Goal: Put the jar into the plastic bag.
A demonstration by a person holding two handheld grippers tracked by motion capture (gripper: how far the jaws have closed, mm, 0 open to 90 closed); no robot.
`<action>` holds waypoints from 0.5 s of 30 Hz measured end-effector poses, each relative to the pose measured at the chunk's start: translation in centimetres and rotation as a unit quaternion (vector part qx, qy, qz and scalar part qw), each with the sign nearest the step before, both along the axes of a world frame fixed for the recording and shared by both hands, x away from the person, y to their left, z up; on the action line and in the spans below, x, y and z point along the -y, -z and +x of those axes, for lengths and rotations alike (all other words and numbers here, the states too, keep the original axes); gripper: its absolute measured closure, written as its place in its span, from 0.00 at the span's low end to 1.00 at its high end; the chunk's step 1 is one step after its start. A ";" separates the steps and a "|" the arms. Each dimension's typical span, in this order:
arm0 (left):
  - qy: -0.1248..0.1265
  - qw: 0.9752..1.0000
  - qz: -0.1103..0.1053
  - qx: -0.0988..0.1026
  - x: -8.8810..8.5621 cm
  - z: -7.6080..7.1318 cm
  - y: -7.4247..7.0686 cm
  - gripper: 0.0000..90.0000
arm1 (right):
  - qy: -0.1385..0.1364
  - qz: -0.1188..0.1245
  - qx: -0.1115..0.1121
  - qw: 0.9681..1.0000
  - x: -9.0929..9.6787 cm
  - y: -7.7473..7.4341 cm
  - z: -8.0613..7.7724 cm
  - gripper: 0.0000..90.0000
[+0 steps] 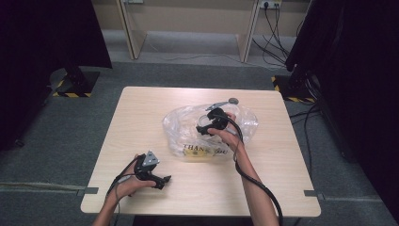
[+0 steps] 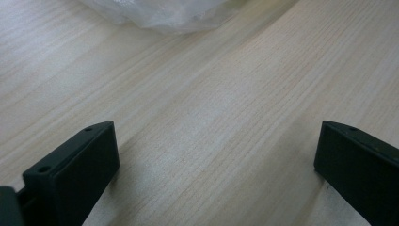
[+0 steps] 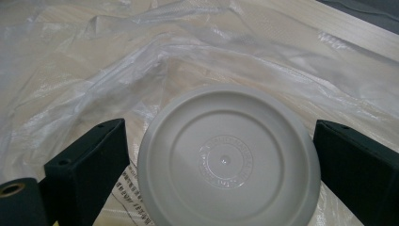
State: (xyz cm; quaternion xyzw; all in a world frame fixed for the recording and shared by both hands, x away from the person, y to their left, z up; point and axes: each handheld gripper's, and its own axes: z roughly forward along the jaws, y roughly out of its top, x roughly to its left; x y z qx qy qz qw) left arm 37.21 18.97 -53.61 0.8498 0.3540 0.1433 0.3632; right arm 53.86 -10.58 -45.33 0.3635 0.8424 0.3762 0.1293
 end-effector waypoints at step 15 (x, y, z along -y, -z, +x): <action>0.000 1.000 0.001 0.000 0.0 0.0 0.0 0.00 | -0.009 0.012 0.018 1.000 0.6 -1.2 -2.1 0.05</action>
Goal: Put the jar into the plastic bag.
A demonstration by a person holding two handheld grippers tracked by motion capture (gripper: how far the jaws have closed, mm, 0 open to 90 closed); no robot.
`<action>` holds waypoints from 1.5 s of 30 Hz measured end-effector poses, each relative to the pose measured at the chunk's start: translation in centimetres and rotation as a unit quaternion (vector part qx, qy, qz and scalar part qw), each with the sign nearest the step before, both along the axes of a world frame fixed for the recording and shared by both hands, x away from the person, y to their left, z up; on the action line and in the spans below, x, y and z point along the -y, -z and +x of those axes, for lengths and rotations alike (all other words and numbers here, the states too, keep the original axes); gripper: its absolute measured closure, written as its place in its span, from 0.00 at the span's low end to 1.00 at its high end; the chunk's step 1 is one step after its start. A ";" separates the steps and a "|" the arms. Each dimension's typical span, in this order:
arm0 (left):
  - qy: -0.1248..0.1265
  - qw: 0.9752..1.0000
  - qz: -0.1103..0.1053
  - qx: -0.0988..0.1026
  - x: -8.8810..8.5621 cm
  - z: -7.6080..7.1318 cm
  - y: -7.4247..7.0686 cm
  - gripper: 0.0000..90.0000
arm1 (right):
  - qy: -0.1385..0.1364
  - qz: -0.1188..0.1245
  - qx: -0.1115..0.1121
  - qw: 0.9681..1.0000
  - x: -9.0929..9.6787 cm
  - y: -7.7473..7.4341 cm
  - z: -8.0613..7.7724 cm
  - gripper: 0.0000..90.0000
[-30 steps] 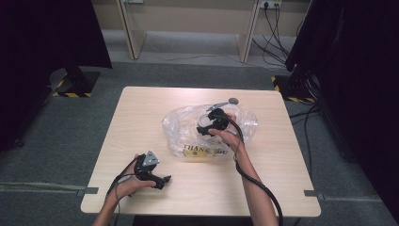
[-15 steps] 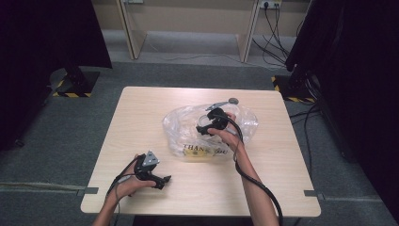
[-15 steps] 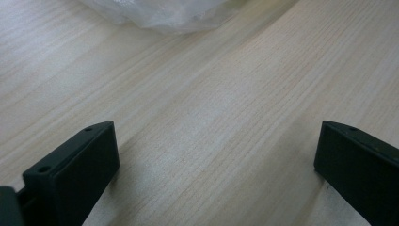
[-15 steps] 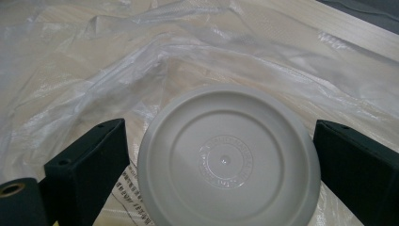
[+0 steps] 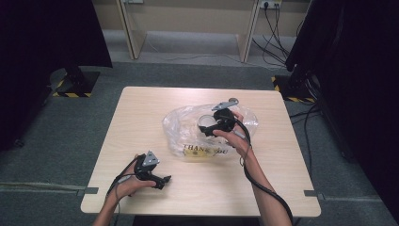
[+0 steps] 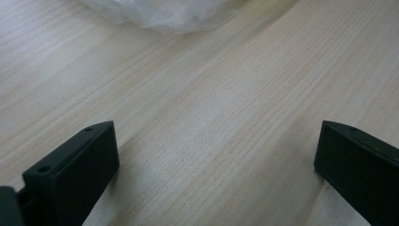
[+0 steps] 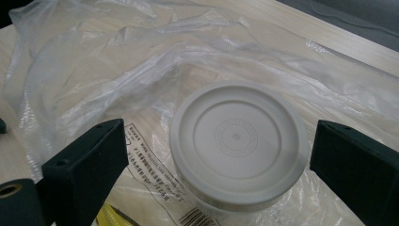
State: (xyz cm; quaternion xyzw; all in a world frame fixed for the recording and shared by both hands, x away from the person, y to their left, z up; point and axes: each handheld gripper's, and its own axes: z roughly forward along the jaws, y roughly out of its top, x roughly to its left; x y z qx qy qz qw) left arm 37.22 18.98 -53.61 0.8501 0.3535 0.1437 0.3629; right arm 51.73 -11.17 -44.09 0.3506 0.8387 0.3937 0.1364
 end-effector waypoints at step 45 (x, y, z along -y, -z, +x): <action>0.000 1.000 0.001 -0.001 0.0 0.0 0.0 0.00 | -0.057 0.048 0.039 0.996 2.1 -0.9 -8.2 0.06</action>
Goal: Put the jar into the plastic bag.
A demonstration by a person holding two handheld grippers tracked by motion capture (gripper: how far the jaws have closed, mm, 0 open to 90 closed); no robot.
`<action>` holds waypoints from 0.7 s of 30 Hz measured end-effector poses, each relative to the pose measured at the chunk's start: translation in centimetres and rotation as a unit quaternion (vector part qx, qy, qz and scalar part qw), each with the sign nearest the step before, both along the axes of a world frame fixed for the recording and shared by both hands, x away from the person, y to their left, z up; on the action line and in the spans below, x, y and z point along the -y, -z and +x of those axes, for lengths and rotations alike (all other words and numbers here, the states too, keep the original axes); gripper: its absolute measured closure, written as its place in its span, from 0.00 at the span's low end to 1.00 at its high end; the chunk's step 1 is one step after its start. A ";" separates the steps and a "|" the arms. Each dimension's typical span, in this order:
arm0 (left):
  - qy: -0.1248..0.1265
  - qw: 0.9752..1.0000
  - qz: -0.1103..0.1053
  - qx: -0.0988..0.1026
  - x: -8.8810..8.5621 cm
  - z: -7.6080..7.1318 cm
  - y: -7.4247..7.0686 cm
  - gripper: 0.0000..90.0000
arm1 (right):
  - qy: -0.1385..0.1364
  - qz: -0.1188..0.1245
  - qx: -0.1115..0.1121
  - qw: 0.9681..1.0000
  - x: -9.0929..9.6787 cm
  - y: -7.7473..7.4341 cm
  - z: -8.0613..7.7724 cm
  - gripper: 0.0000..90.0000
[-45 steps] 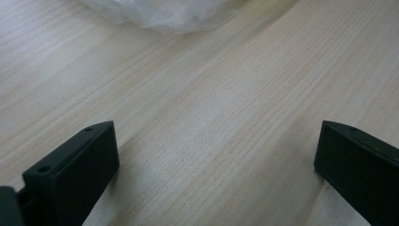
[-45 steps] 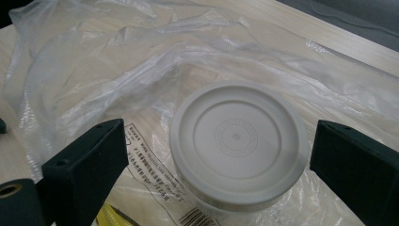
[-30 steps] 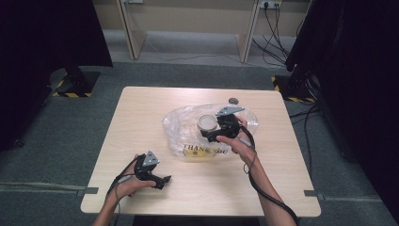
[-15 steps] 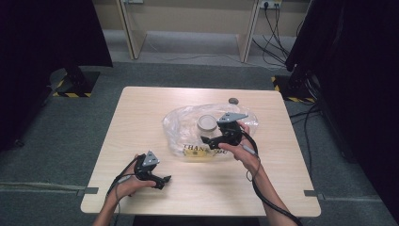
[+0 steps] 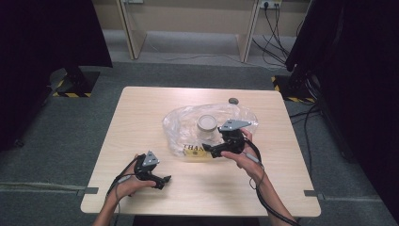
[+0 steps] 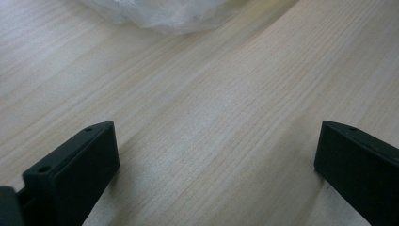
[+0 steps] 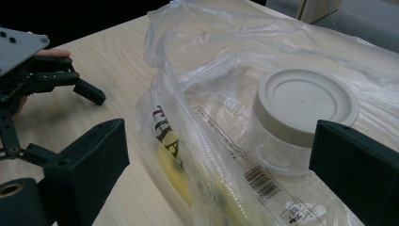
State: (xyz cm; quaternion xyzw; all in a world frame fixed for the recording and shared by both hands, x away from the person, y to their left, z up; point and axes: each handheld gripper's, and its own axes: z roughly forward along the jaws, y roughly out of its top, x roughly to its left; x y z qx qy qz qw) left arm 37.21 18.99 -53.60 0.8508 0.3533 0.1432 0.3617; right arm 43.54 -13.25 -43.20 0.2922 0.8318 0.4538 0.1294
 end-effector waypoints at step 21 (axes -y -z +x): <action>0.000 1.000 0.000 0.000 0.0 0.0 0.0 0.00 | -0.026 0.003 0.000 1.000 0.1 1.5 -2.9 0.06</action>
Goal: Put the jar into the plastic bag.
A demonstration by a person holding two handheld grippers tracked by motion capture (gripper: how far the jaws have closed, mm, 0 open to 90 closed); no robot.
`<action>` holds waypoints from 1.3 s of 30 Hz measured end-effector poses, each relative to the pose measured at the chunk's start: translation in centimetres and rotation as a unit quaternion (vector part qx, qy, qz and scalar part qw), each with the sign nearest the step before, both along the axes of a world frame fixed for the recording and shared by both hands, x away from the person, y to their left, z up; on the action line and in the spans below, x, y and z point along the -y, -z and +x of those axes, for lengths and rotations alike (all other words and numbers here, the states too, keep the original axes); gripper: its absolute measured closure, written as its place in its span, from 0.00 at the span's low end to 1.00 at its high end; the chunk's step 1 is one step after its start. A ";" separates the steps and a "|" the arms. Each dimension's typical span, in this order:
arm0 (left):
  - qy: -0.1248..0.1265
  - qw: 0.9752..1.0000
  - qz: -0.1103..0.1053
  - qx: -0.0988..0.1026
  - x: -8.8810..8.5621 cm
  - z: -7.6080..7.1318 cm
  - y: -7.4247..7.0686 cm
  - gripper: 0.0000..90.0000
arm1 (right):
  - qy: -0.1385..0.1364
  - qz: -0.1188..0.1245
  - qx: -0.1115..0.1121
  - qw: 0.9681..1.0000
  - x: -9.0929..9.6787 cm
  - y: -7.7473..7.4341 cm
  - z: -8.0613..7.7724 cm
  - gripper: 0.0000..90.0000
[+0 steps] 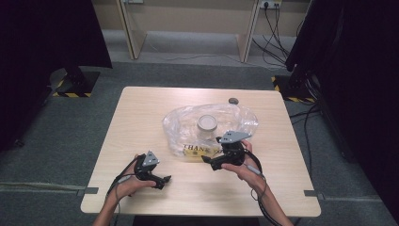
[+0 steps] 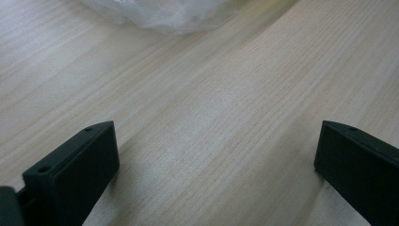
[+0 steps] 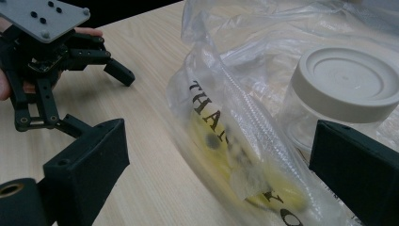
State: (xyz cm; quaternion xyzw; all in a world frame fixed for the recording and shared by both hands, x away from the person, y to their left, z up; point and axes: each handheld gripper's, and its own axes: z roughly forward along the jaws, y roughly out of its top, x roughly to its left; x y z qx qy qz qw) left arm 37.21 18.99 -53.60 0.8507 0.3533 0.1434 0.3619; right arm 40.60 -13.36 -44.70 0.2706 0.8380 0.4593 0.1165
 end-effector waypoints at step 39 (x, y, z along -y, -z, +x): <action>0.000 1.000 0.000 0.000 0.0 0.0 0.0 0.00 | -0.013 0.007 -0.018 1.000 1.3 2.6 -3.1 0.06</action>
